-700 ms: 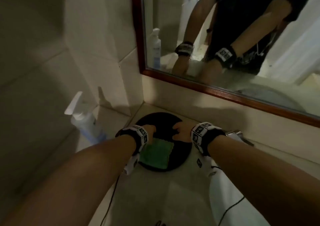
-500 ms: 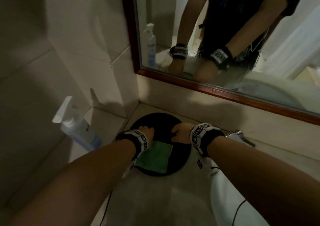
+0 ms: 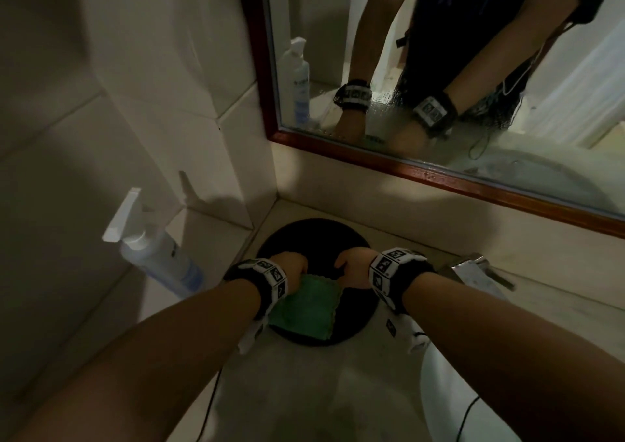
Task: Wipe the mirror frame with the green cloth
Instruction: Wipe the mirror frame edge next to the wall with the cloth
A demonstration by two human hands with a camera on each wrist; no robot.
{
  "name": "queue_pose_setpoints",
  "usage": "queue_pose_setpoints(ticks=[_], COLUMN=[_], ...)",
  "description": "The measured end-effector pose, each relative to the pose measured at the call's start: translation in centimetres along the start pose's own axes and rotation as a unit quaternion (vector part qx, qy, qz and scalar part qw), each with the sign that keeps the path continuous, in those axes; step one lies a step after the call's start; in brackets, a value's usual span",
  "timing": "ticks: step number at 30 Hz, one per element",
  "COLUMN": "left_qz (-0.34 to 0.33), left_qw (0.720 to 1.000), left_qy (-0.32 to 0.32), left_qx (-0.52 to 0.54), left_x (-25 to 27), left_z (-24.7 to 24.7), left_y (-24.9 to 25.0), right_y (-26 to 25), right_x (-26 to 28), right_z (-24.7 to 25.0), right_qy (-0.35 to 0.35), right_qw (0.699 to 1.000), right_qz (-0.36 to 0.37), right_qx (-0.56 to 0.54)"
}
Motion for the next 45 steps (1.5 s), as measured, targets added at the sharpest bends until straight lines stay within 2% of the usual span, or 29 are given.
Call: queue_pose_setpoints(ticks=[3, 6, 9, 12, 16, 19, 21, 24, 27, 32, 34, 35, 37, 38, 41, 43, 45], left_qz=[-0.028, -0.054, -0.102, -0.113, -0.116, -0.13, -0.139, -0.167, -0.183, -0.17, -0.121, -0.092, -0.096, -0.122, -0.195, -0.202, -0.181], left_qw=[0.998, 0.991, 0.983, 0.969, 0.948, 0.943, 0.932, 0.892, 0.837, 0.769, 0.733, 0.704, 0.647, 0.637, 0.646, 0.637, 0.634], left_qy=[-0.005, 0.041, 0.099, 0.145, 0.21, 0.224, 0.263, 0.356, 0.452, 0.581, 0.652, 0.696, 0.756, 0.76, 0.731, 0.735, 0.739], left_qx=[0.065, 0.117, 0.121, 0.163, 0.211, 0.209, 0.206, 0.224, 0.248, 0.206, 0.151, 0.105, 0.007, -0.039, -0.104, -0.113, -0.139], left_x=[0.6, 1.3, 2.5, 3.7, 5.5, 7.0, 8.1, 10.2, 12.6, 17.1, 19.5, 21.0, 23.6, 24.3, 25.2, 26.0, 26.8], left_z=[1.2, 3.0, 5.4, 7.6, 10.5, 13.0, 15.2, 18.8, 22.5, 28.7, 30.7, 31.5, 32.5, 33.0, 35.1, 37.2, 39.3], left_y=[0.9, 1.7, 2.7, 2.8, 2.6, 3.8, 4.7, 5.9, 6.6, 6.8, 6.6, 6.6, 7.5, 8.1, 9.1, 9.3, 9.6], right_y=[-0.2, -0.4, -0.7, -0.7, -0.5, -0.4, -0.6, -0.9, -1.6, -4.0, -5.4, -6.0, -7.4, -8.1, -9.8, -10.9, -11.8], right_x=[0.2, 1.0, 2.2, 3.5, 6.1, 8.4, 10.0, 12.6, 14.9, 19.0, 20.9, 21.9, 23.7, 24.4, 26.5, 27.8, 28.9], right_z=[0.4, 1.0, 2.0, 3.7, 7.2, 10.3, 12.4, 15.7, 19.1, 26.0, 28.9, 30.3, 33.1, 34.3, 37.8, 39.8, 42.0], right_qy=[-0.015, -0.033, -0.017, 0.002, 0.082, 0.162, 0.214, 0.279, 0.338, 0.445, 0.488, 0.512, 0.543, 0.543, 0.552, 0.584, 0.614], right_qw=[1.0, 0.999, 0.998, 0.999, 0.991, 0.975, 0.957, 0.925, 0.893, 0.832, 0.81, 0.797, 0.778, 0.776, 0.763, 0.738, 0.712], right_qz=[0.01, 0.03, 0.047, 0.045, 0.05, 0.07, 0.086, 0.106, 0.126, 0.177, 0.197, 0.206, 0.225, 0.23, 0.256, 0.271, 0.273], right_qx=[0.008, 0.018, 0.029, -0.014, -0.091, -0.138, -0.173, -0.234, -0.271, -0.281, -0.259, -0.246, -0.224, -0.223, -0.216, -0.201, -0.206])
Point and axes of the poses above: each hand's wrist, its own x-axis away from the middle knuckle, its own z-axis out of the back of the hand, y = z × x, the point moved 4 cm from there along -x, towards the middle knuckle, and after that the axes turned 12 degrees about -z, right-handed, at the moved point
